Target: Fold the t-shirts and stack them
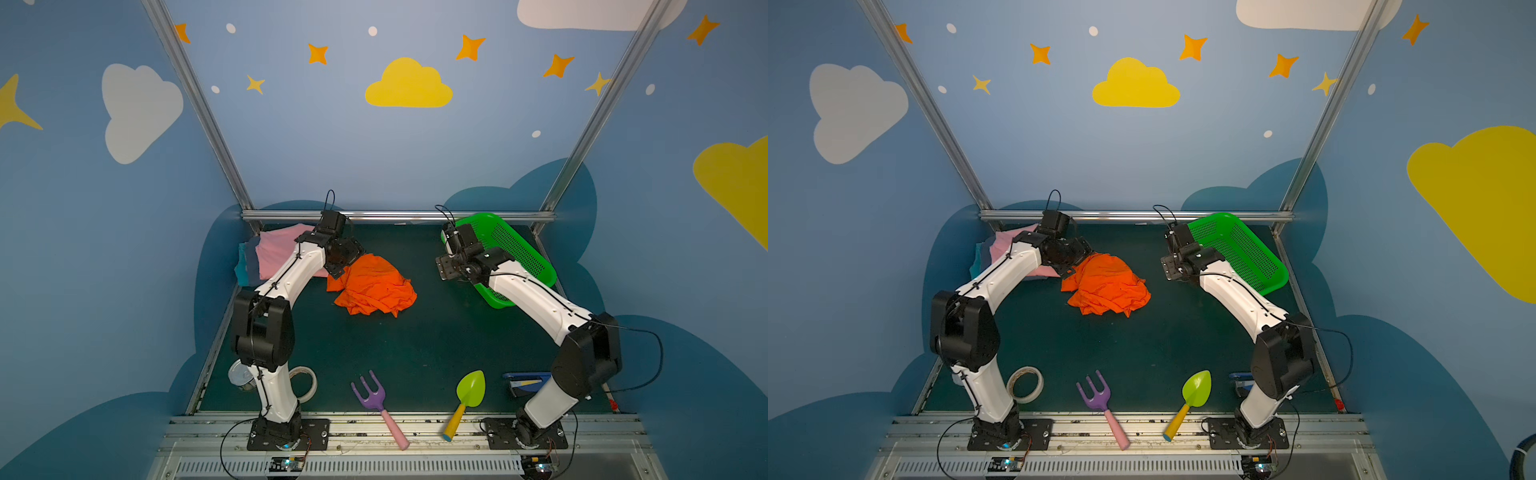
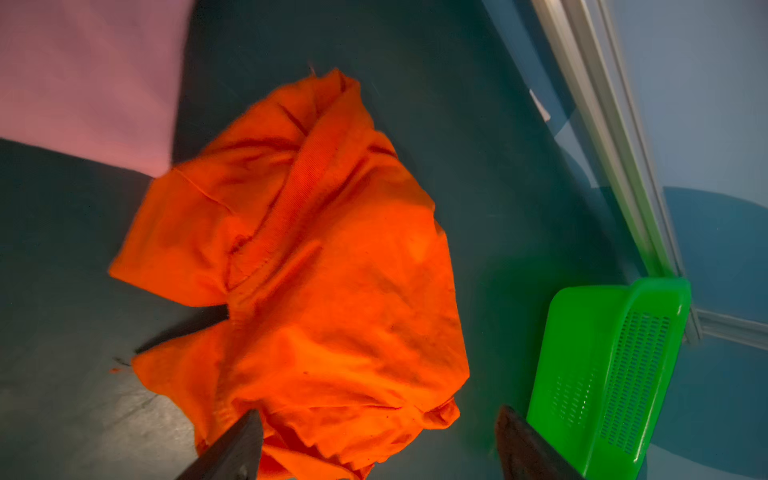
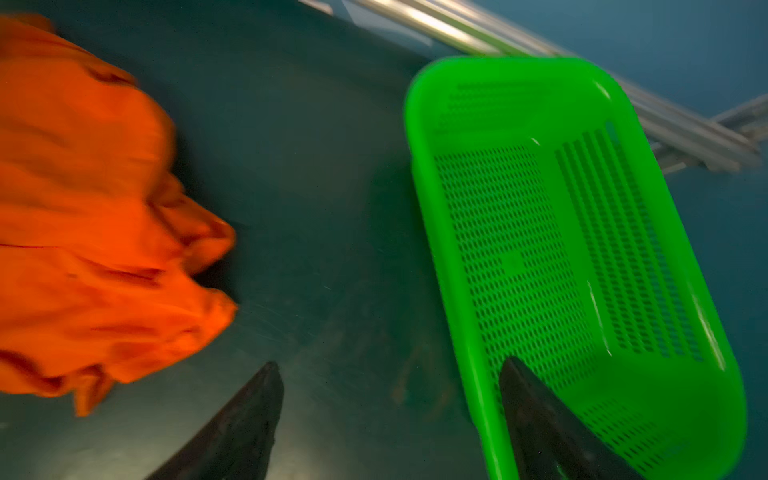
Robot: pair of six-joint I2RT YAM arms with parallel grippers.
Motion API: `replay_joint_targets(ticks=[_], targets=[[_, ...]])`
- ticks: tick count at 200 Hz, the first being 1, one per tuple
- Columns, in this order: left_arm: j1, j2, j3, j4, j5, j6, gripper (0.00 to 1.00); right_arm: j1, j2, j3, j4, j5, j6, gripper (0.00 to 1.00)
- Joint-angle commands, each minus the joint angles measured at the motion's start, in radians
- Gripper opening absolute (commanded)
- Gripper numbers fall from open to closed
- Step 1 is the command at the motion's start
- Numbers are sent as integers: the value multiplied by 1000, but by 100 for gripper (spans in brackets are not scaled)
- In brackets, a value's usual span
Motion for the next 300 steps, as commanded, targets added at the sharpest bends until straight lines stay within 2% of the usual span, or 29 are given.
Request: replay_joint_targets(ticks=[1,45,78,91,105,140,168,241,300], targets=[[-19,32,32,-16,52,19,87,-59,13,-26,-76,29,-12,81],[-23,68,30,-25,71,26,87,-134,121,-27,-104,10,12,80],[-23,70,33,-32,68,36,87,-173,280,115,-310,-47,130,73],[-23,74,33,-30,68,35,87,-181,363,194,-411,-74,178,67],[-23,77,32,-32,70,28,87,-186,415,233,-447,-94,208,54],[-23,89,30,-37,86,34,87,-197,399,231,-445,-123,276,23],[-22,92,33,-42,86,37,87,-223,386,270,-486,-123,299,19],[-29,96,45,-52,92,25,87,-333,425,326,-466,-146,152,7],[-43,104,66,-85,68,32,87,-361,463,368,-411,-123,-26,5]])
